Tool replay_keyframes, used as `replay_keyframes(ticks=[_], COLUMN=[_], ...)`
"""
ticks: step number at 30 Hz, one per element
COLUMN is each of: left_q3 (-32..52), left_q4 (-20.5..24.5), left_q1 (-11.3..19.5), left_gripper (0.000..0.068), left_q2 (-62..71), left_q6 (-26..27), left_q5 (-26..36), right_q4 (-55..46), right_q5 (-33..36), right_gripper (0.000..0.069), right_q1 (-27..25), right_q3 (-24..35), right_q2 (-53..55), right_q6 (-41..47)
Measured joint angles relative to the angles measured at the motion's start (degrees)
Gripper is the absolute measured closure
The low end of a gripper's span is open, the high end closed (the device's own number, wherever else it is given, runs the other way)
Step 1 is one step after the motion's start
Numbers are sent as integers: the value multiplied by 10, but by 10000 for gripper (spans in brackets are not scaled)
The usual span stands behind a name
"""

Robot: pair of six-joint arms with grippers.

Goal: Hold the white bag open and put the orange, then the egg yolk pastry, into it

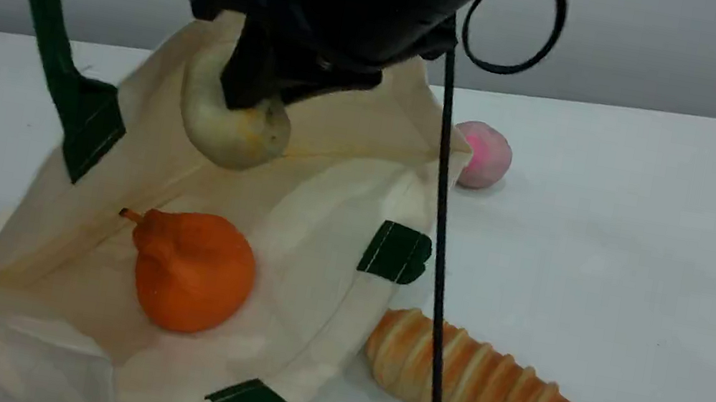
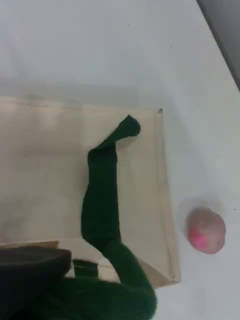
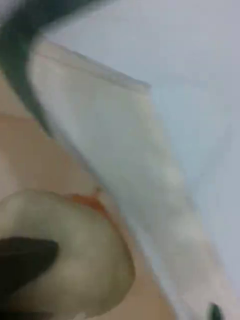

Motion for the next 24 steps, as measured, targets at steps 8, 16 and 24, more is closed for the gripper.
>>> replay_keyframes(ticks=[8,16,24], left_q3=[0,0,0], left_q4=[-1,-2,-2], left_q1=[0,0,0], left_gripper=[608,608,608], left_q2=[0,0,0], left_q6=[0,0,0], left_q5=[1,1,-1], right_q4=[25,73,63], right_q5=[-64,-84,-83], right_gripper=[589,591,423], right_q1=[0,19,23], right_q3=[0,-1,-1], right_q2=[68,94,92], right_q6=[0,-50,-48])
